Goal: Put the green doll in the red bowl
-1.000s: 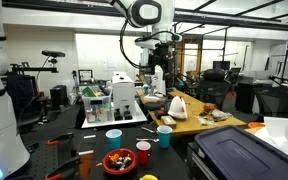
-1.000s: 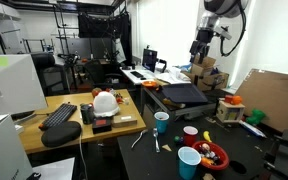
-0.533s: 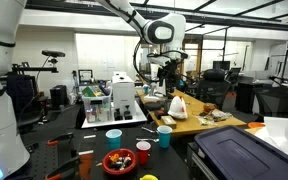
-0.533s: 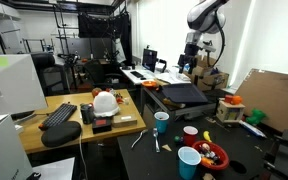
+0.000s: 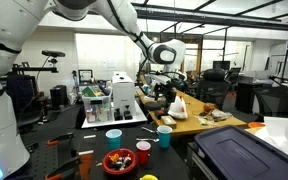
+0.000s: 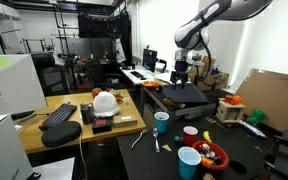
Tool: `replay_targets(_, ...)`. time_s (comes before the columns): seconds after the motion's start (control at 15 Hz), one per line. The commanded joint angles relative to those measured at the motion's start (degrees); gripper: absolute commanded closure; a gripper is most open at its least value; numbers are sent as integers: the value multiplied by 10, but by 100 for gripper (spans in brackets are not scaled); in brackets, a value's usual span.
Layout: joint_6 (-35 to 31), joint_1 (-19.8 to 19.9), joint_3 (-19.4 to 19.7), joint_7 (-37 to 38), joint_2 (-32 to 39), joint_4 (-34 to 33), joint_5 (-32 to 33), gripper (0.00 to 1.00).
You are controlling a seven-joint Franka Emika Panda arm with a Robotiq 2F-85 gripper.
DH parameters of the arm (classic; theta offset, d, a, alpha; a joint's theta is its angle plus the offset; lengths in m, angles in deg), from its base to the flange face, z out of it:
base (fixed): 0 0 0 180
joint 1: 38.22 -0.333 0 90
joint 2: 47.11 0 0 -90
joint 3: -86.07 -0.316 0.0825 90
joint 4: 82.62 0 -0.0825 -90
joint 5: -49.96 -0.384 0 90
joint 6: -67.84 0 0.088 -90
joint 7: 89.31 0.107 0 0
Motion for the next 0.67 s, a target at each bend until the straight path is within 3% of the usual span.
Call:
replay_targets(0.0, 45, 7, -18, -19, 47, -55, 25, 0)
replay_targets(0.6, 2, -12, 0, 25, 142, -86, 106, 0)
